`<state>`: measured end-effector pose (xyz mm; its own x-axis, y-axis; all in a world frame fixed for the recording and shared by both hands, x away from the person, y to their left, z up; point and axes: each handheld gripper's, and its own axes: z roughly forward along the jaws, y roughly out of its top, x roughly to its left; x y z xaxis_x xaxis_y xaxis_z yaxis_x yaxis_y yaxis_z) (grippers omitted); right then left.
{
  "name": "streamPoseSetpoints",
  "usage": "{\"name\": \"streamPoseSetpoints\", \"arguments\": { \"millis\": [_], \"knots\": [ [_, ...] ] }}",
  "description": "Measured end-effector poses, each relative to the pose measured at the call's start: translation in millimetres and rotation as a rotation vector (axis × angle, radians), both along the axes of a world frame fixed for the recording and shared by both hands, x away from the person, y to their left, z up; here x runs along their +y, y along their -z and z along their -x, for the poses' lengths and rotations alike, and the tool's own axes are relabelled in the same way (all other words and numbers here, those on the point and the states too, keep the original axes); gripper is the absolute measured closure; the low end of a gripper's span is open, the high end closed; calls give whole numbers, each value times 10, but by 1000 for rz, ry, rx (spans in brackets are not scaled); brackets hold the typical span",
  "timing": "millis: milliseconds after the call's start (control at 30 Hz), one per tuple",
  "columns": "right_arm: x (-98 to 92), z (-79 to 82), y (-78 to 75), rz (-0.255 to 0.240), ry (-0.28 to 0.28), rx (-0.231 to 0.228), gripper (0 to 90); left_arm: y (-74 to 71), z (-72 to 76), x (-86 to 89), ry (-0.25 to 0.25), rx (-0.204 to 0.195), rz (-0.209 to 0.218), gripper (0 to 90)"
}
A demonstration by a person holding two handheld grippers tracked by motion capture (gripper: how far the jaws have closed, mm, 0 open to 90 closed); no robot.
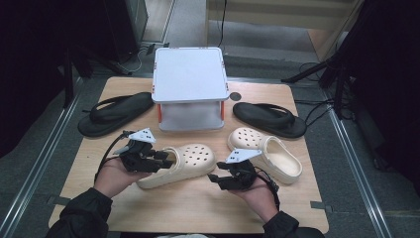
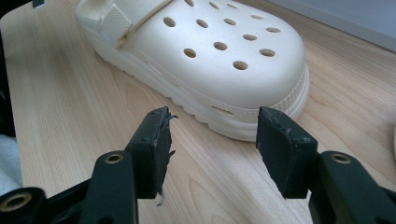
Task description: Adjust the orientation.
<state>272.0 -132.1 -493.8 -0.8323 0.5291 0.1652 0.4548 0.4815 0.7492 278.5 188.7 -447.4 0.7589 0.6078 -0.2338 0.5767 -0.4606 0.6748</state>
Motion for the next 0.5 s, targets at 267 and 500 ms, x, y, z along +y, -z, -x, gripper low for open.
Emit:
{"name": "streamPoseSetpoints", "arguments": {
  "millis": [267, 500],
  "knots": [
    [29, 4, 9, -2, -6, -2, 487, -2, -63, 225, -23, 7, -3, 834],
    [49, 6, 6, -20, 7, 10, 585, 69, -129, 347, -54, -26, -36, 836]
  ]
}}
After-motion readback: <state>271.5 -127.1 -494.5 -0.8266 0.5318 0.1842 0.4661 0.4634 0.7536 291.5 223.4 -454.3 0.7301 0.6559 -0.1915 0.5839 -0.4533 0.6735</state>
